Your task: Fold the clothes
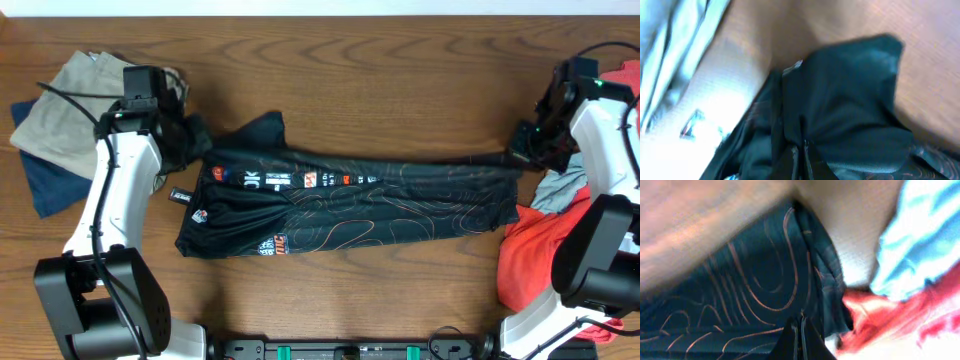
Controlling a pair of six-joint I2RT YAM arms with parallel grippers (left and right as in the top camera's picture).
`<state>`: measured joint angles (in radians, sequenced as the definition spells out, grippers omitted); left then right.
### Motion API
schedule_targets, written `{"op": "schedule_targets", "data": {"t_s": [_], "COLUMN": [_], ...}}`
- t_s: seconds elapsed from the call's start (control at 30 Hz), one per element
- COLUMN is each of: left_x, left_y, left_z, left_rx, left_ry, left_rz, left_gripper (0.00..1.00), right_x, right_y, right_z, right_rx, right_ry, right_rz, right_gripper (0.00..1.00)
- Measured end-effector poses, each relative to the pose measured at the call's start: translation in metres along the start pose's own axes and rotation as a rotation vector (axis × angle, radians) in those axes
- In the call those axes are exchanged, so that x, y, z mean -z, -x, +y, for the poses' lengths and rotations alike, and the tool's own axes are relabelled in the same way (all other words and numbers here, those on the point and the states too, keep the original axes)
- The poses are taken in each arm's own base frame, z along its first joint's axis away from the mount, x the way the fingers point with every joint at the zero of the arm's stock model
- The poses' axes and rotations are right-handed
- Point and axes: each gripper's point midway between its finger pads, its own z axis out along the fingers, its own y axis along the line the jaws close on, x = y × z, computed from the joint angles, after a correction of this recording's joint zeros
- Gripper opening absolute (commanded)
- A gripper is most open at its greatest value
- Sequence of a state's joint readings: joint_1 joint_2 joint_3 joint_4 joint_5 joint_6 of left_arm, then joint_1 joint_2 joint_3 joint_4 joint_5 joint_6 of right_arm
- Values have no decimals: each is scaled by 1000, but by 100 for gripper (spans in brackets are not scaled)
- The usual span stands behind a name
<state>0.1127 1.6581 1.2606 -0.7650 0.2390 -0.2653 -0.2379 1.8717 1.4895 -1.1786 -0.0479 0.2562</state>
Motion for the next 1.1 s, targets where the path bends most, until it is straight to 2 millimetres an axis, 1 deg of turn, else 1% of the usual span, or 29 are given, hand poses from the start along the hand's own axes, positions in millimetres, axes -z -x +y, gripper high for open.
{"op": "schedule_targets", "data": {"t_s": [0.03, 0.17, 0.3, 0.4, 0.5, 0.6, 0.73, 0.87, 1.1], "left_x": [0, 1, 4, 6, 7, 13, 37, 53, 57], "left_y": [-6, -25, -44, -51, -52, -54, -66, -78, -90], "left_z": [2, 7, 12, 14, 14, 13, 15, 24, 35], "left_rx": [6, 21, 37, 43, 40, 38, 36, 35, 38], "left_ry": [6, 24, 44, 54, 54, 53, 64, 116, 176], "left_rz": [24, 101, 179, 210, 210, 205, 211, 217, 263], "left_gripper": [6, 6, 6, 6, 6, 6, 6, 6, 6], "right_x": [0, 1, 3, 3, 3, 3, 2, 3, 4], "right_y": [-5, -14, -20, -21, -21, -21, -23, -27, -33], "right_z": [-7, -24, -33, -33, -32, -31, -28, -27, -28], "right_rx": [-11, -41, -57, -46, -31, -21, -3, 18, 34], "right_ry": [-18, -55, -73, -73, -71, -71, -71, -74, -78], "right_rz": [22, 65, 95, 98, 100, 100, 105, 120, 143], "right_gripper": [1, 1, 1, 1, 1, 1, 1, 1, 1]}}
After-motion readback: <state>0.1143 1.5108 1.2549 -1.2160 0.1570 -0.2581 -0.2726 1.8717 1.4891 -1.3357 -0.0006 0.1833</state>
